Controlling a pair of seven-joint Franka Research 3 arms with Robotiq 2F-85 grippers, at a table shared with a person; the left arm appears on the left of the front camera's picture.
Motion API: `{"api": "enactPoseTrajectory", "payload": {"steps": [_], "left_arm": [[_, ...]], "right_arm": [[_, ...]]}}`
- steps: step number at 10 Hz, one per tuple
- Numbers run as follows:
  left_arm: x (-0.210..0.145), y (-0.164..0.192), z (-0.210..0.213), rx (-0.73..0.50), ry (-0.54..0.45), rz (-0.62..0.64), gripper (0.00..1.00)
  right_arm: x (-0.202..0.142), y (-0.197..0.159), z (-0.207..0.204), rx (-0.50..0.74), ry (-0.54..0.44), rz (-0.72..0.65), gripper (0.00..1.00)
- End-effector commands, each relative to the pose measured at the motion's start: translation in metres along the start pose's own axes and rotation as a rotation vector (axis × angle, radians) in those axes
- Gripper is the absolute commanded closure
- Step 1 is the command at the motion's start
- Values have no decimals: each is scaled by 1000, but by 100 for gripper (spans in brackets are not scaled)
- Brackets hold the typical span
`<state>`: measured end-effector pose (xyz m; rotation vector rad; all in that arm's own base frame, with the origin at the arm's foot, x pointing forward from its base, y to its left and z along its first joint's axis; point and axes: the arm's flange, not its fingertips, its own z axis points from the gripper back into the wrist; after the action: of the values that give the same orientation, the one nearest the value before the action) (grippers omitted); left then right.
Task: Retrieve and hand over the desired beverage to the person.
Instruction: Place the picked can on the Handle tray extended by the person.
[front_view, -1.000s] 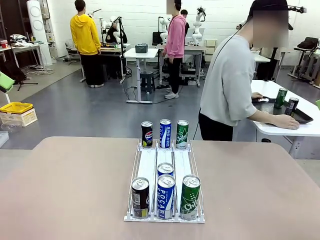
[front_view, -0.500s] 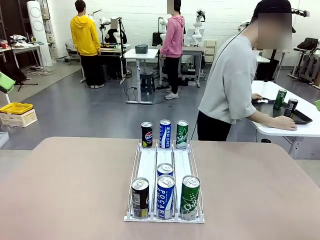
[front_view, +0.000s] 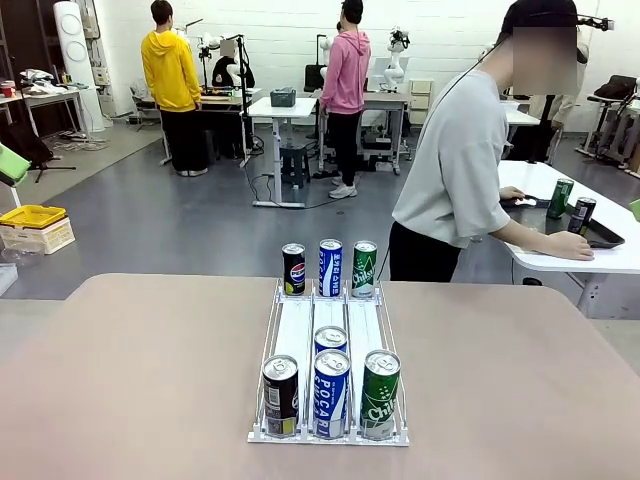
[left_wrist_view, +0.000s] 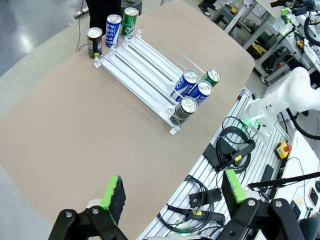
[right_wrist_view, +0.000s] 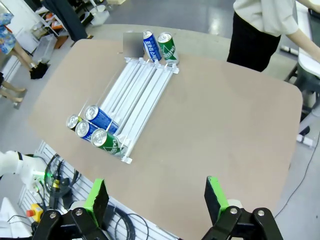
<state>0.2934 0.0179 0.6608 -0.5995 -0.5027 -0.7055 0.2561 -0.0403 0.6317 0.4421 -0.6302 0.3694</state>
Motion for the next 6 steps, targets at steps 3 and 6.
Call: {"api": "enactPoseTrajectory", "payload": {"steps": [3, 6], "left_arm": [[-1, 0, 1, -14, -7, -15, 0], [-1, 0, 1, -14, -7, -15, 0]], "right_arm": [[-1, -1, -3, 10, -12, 8, 0], [-1, -1, -3, 10, -12, 8, 0]]}}
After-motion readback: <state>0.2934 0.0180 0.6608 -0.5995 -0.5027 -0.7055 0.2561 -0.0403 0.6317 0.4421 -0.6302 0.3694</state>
